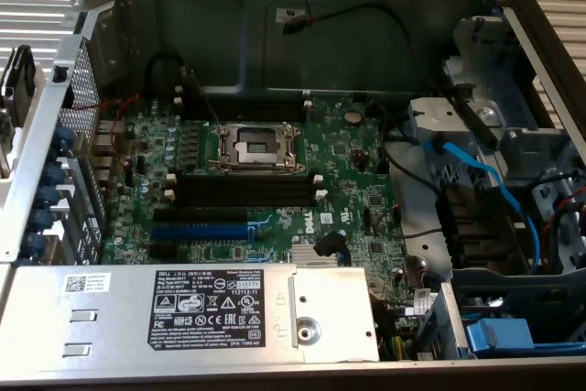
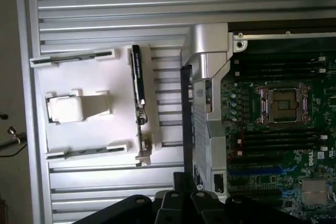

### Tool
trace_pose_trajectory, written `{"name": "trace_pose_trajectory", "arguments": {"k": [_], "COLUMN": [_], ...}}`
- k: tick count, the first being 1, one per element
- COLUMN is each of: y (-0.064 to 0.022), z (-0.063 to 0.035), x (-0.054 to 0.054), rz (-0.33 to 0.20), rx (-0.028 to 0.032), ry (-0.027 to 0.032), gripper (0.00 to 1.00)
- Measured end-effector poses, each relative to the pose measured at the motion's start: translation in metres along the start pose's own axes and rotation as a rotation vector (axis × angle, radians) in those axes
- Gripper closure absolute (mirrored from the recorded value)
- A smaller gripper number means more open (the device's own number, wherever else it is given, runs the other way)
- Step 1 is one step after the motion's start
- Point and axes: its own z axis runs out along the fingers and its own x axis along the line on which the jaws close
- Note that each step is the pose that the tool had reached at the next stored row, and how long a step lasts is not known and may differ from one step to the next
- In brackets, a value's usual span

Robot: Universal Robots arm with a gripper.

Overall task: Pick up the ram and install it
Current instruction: 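Reach for the ram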

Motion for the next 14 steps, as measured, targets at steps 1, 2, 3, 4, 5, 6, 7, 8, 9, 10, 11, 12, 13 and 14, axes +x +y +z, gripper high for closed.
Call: {"name": "trace_pose_trajectory", "arguments": {"k": [1, 2, 3, 4, 5, 6, 7, 8, 9, 10, 11, 12, 13, 14], "y": [-0.0003, -0.0008, -0.0014, -0.0022, -0.0032, -0.0042, -0.0054, -0.0067, -0.008, -0.0093, -0.0105, -0.0116, -0.0127, -0.0138], "z": [-0.0001, -0.0003, -0.0004, -0.0004, -0.0006, -0.0006, -0.0007, -0.0007, -0.0008, -0.0009, -0.001, -0.001, -0.0011, -0.0012], "x": [0.004, 0.009, 0.013, 0.018, 0.023, 0.027, 0.032, 0.036, 0.04, 0.045, 0.05, 0.054, 0.058, 0.063], "rz": [0.0, 0.0, 0.0, 0.0, 0.0, 0.0, 0.0, 0.0, 0.0, 0.0, 0.0, 0.0, 0.0, 0.0], "rx": [-0.001, -0.0019, -0.0029, -0.004, -0.0054, -0.0067, -0.0076, -0.0082, -0.0087, -0.0092, -0.0099, -0.0106, -0.0113, -0.0123], "ry": [0.0, 0.0001, 0.0002, 0.0002, 0.0004, 0.0005, 0.0004, 0.0005, 0.0006, 0.0006, 0.0007, 0.0007, 0.0007, 0.0008], "gripper": [0.9, 0.9, 0.9, 0.9, 0.9, 0.9, 0.9, 0.9, 0.9, 0.9, 0.9, 0.9, 0.9, 0.9]}}
